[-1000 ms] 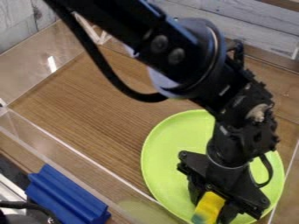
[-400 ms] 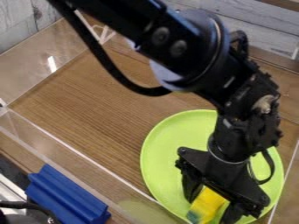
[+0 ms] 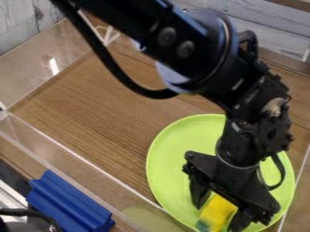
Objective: Put the banana in the green plate
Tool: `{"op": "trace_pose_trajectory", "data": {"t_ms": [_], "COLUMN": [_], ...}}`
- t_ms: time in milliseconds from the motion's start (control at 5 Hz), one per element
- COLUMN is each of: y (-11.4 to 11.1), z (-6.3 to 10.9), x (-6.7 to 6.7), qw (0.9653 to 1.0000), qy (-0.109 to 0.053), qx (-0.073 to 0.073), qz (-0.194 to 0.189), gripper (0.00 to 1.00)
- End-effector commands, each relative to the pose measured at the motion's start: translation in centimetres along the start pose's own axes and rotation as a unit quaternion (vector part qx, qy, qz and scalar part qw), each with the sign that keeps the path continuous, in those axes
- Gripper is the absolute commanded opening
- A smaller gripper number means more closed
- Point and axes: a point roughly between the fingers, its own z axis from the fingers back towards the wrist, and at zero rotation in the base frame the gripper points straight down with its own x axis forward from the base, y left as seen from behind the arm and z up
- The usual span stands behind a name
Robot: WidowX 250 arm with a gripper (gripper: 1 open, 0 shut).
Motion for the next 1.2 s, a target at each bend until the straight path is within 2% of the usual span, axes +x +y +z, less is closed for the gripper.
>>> {"op": "trace_pose_trajectory", "data": {"t_ms": [0, 200, 600, 800, 1000], "y": [-0.2, -0.2, 0.3, 0.5, 0.8], "z": [1.1, 1.2, 2.0, 3.0, 4.8], "x": [1.1, 1.1, 1.2, 1.5, 1.7], "qw": [0.9995, 0.9995, 0.9997, 0.9998, 0.9998], "qy": [-0.030, -0.030, -0.020, -0.018, -0.016], "qx": [-0.013, -0.011, -0.011, -0.011, -0.009], "qz": [-0.001, -0.003, 0.000, 0.005, 0.004], "gripper": [0.00, 1.00, 1.00, 1.00, 1.00]}}
